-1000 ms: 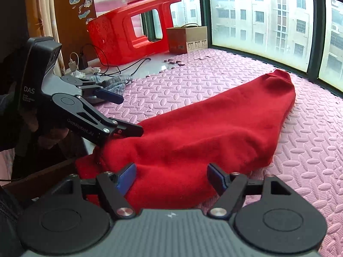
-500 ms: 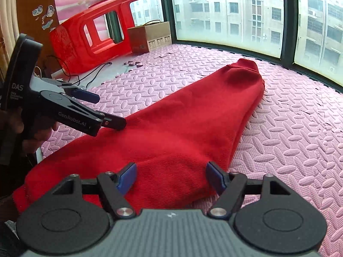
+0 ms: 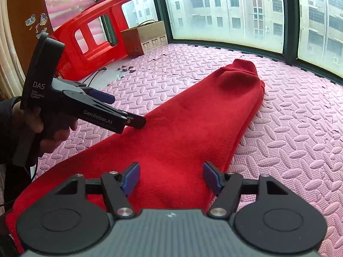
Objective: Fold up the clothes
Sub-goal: 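Press the left tool along the red pants to flatten the stacked legs, then grasp the cuff end of the red pants with the right gripper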
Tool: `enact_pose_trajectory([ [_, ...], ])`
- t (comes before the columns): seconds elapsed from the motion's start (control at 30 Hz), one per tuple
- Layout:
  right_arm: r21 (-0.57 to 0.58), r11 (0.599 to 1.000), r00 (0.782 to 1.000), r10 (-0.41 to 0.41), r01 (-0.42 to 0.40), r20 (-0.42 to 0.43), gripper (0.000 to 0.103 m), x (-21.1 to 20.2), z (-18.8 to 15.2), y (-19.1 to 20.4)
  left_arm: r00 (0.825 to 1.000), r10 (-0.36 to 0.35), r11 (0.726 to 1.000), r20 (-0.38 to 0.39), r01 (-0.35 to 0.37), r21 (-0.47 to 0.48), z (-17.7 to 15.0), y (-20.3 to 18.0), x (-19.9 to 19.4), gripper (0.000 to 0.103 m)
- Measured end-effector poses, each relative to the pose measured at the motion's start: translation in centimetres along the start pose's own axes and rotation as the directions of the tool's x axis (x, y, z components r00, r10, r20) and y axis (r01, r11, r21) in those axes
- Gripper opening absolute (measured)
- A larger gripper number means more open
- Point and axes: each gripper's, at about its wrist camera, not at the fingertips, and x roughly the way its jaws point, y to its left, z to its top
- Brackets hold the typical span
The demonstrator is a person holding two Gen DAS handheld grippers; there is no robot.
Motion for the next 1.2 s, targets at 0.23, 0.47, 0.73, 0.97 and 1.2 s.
enact_pose_trajectory([
  [0.23,0.042,0.999,0.999,-0.015,0.013,0.042,0.063,0.5,3.8,-3.1,1.000,-0.027,1.000,0.003,0.027,-0.012,1.0,-0.1,0.3,0.103],
  [0.47,0.190,0.976,0.992,-0.116,0.105,0.045,0.063,5.3,8.6,-9.9,1.000,-0.014,1.000,-0.003,0.014,0.006,2.2,-0.6,1.7,0.103],
  [0.73,0.303,0.947,0.993,-0.118,0.110,0.007,0.062,10.1,11.1,-14.3,1.000,-0.012,1.000,-0.016,0.012,-0.001,3.0,-0.2,2.7,0.103],
  [0.97,0.315,0.947,0.996,-0.081,0.069,0.026,0.033,10.8,11.1,-14.3,1.000,-0.016,1.000,-0.016,0.016,0.007,3.1,-0.5,2.7,0.103],
  [1.2,0.303,0.952,0.994,-0.061,0.032,0.086,0.019,9.0,12.1,-13.4,0.999,-0.050,0.999,0.006,0.050,0.010,2.8,-1.4,1.1,0.103],
])
